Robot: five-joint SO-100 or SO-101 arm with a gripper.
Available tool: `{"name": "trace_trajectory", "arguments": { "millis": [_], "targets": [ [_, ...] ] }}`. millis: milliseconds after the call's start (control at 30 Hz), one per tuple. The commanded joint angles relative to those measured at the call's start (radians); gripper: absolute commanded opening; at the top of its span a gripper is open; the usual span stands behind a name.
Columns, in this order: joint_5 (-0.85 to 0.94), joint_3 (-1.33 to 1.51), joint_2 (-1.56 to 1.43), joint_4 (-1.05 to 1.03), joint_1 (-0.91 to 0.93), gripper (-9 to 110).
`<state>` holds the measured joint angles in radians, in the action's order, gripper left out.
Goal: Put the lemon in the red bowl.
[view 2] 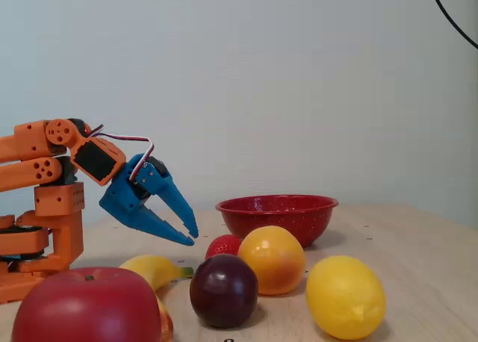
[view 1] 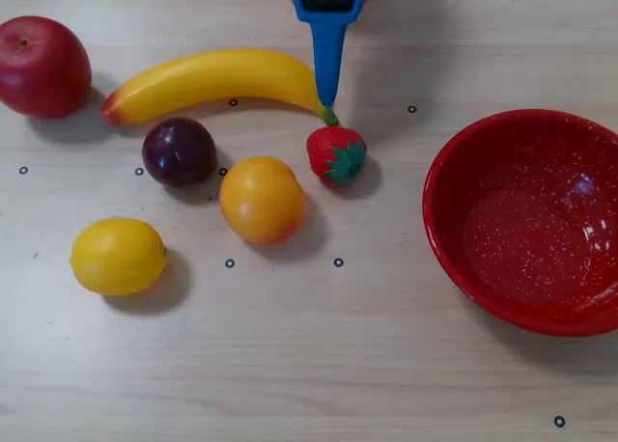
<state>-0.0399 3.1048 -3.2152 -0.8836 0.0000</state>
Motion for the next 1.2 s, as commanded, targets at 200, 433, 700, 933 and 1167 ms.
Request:
{"name": "trace_trajectory", "arguments": {
  "millis": [200, 433, 700, 933, 1167],
  "targets": [
    [-0.006, 0.014, -0.015, 0.000, 0.020, 0],
    [-0.006, 0.014, -0.015, 0.000, 0.020, 0],
    [-0.005, 0.008, -0.003, 0.000, -0.005, 0],
    [0.002, -0.107, 0.149, 0.005, -0.032, 0],
    [0.000, -0.319, 0.350, -0.066, -0.037, 0]
  ]
}}
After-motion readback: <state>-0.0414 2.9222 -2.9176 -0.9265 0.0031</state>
